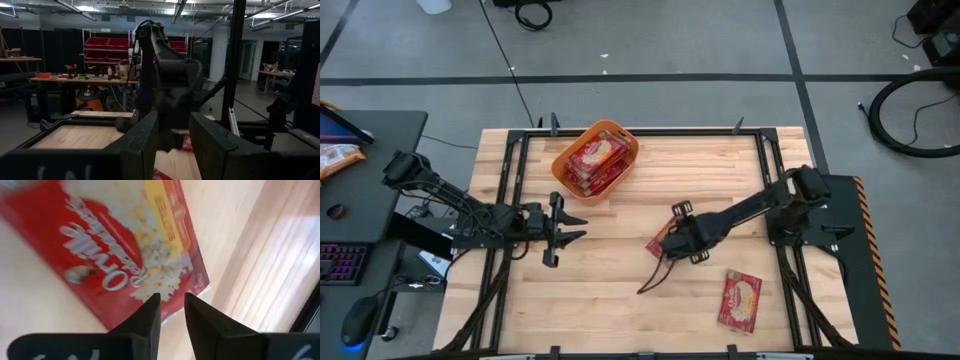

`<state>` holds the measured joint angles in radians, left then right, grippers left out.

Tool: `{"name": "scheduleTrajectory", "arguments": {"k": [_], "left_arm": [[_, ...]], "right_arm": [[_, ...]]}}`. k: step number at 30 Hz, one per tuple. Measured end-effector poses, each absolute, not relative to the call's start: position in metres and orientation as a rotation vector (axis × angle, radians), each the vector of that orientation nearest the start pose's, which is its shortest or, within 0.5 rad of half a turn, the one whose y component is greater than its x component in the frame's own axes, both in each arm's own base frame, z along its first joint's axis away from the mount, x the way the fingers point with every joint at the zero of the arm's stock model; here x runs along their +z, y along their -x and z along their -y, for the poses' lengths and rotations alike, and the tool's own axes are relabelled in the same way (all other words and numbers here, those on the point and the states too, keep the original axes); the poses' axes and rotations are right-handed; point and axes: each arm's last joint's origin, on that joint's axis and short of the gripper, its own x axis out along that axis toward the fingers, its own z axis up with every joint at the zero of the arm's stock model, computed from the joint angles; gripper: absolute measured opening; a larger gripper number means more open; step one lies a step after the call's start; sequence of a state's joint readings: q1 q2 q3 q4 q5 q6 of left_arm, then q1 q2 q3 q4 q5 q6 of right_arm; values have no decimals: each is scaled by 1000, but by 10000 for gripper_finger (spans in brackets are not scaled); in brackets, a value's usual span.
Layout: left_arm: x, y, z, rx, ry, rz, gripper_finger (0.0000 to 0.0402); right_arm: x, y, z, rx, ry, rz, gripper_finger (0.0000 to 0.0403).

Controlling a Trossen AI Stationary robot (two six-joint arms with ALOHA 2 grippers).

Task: Sort popcorn bags into baskets
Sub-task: Put the red popcorn bag into the orange bin

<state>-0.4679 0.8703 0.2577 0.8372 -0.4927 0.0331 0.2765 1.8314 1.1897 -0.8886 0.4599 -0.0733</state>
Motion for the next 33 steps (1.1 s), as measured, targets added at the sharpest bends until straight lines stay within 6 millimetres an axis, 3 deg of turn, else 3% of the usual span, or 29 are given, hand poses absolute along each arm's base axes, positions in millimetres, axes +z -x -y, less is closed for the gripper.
{"name": "scheduleTrajectory", "arguments": {"k": [5,13,22,33], "left_arm": [[234,-163,67,28,73,199,117],[234,-163,67,25,94,200,117],[234,-163,67,25,97,201,117],[234,-163,67,26,95,200,117]], "right_arm": [[178,-307,-104,-68,595,-1347,91],[164,-293,-152,-49,727,-1231,92],[136,-274,-150,-97,724,-1220,110],[132,-282,-148,-115,701,-1191,194]]}}
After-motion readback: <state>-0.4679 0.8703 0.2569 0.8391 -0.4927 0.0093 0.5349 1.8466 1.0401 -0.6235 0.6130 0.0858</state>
